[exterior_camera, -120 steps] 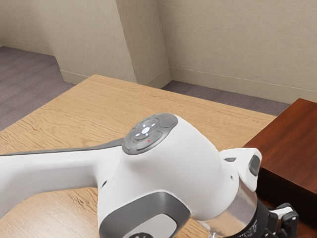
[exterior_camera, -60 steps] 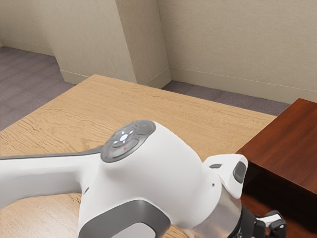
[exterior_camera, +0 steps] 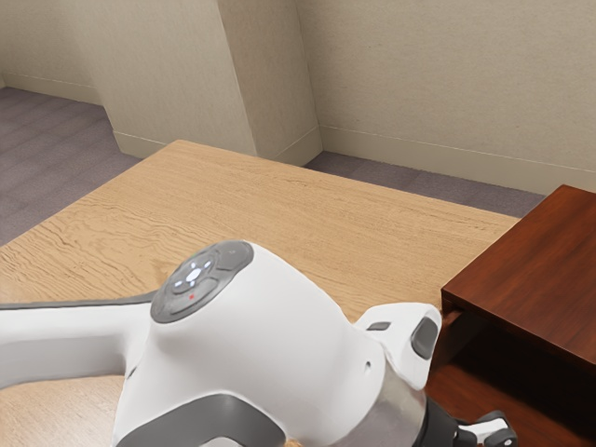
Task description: Pull the drawer handle with one arm to open the drawer
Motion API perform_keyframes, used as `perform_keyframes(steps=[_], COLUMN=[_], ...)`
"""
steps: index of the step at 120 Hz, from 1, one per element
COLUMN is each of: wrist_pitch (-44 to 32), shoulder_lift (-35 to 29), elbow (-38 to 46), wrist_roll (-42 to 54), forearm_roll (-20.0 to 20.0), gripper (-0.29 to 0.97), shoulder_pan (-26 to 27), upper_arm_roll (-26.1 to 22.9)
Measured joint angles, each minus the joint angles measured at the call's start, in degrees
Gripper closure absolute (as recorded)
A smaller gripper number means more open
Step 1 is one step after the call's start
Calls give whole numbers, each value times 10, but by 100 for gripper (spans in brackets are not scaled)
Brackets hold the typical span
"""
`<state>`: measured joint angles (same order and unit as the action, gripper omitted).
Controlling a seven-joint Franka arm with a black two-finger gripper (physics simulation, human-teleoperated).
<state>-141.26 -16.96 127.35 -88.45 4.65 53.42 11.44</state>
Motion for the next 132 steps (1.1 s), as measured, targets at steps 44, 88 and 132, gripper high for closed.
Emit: perform_keyframes(steps=[44,88,132], wrist_pitch=[-9,-18,-26], shoulder_lift=[-24,-43,-56], elbow=[25,44,61], wrist_roll=[0,-1,0], forearm_roll=[2,7,9], gripper=[78,79,77], shoulder_pan=[-2,-4,-6], upper_arm_roll=[-16,-31,-33])
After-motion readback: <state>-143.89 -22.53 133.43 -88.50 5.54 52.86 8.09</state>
